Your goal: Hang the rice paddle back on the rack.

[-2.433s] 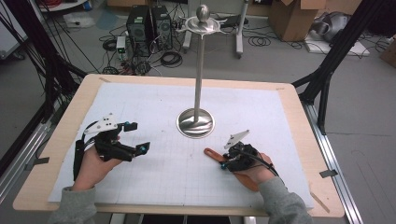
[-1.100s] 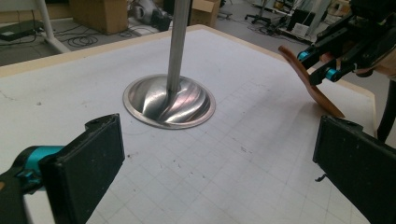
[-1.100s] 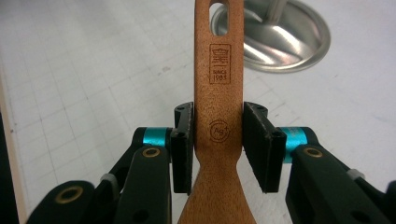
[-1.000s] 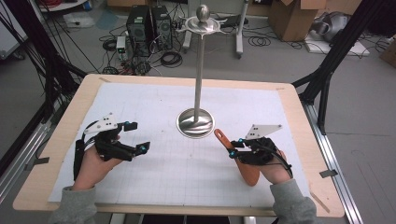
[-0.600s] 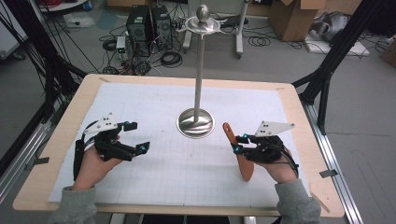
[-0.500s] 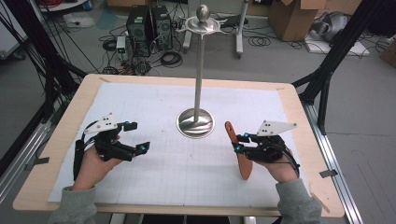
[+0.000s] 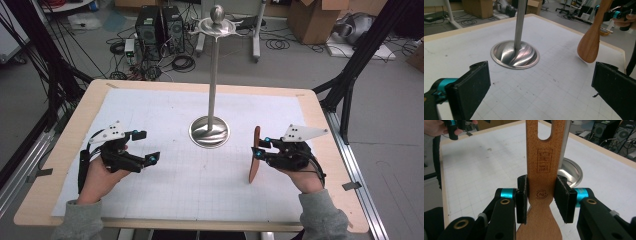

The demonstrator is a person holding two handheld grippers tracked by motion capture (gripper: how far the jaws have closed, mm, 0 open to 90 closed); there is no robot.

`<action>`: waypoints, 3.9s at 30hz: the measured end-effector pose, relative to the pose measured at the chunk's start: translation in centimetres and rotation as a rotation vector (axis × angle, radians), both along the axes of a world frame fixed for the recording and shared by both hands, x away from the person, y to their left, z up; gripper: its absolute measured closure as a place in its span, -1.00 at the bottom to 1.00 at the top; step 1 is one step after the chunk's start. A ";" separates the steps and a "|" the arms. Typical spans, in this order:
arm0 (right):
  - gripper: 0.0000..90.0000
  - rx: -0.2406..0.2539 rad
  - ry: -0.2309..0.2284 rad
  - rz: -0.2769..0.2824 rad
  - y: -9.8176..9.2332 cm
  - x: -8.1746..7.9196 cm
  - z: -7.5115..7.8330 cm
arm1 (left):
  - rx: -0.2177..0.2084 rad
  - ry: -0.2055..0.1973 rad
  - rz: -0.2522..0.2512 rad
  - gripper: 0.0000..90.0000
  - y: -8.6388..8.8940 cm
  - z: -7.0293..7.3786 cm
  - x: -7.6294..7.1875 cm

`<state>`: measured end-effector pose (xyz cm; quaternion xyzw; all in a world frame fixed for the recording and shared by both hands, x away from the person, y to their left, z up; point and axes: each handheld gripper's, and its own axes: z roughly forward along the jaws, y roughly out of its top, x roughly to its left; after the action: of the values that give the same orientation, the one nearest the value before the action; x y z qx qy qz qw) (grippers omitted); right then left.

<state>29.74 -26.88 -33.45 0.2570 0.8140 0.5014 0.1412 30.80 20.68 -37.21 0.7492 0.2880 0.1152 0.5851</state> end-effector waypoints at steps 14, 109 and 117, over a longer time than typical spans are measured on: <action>0.44 0.025 -0.009 -0.006 -0.2 0.6 0.9 | -0.005 -0.004 0.003 -0.94 0.2 0.2 -0.1; 0.44 0.109 -0.078 0.007 4.6 11.3 17.0 | -0.093 0.004 0.055 -0.94 4.3 -0.1 -0.8; 0.44 0.131 -0.070 0.021 5.0 11.7 16.8 | -0.087 0.008 0.060 -0.94 4.3 -0.2 -0.8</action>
<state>41.42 -21.85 -16.66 0.2396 0.7766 0.5637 0.1473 30.04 24.97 -37.40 0.7146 0.3174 0.1173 0.6122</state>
